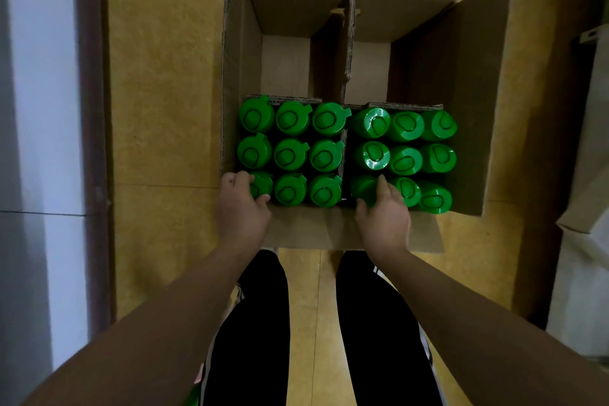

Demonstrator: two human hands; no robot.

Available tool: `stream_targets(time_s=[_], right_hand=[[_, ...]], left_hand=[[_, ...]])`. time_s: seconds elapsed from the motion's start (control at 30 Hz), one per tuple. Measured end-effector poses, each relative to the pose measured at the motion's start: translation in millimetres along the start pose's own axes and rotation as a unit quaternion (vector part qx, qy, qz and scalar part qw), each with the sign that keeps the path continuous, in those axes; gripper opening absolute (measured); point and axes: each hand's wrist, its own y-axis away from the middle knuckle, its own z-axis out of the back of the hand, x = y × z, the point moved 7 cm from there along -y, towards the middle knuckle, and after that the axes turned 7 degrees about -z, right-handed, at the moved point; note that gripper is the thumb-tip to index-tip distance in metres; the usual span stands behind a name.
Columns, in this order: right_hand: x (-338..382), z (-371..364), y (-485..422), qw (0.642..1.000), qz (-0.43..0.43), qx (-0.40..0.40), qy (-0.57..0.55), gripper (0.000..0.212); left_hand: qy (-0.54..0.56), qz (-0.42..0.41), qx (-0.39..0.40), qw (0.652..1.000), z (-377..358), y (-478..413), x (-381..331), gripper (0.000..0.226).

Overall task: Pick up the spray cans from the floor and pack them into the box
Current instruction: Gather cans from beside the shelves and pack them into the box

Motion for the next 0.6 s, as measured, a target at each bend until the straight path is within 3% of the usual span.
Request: stream_targets(time_s=[0.33, 0.6], right_hand=[[14.6, 43.4, 29.1, 0.998, 0.024, 0.052, 0.031, 0.067], [63.6, 169.1, 72.9, 0.996, 0.080, 0.012, 0.031, 0.077]], left_hand=[[-0.031, -0.042, 0.079, 0.996, 35.0, 5.2, -49.7, 0.065], [-0.009, -0.142, 0.096, 0.985, 130.6, 26.7, -175.8, 0.076]])
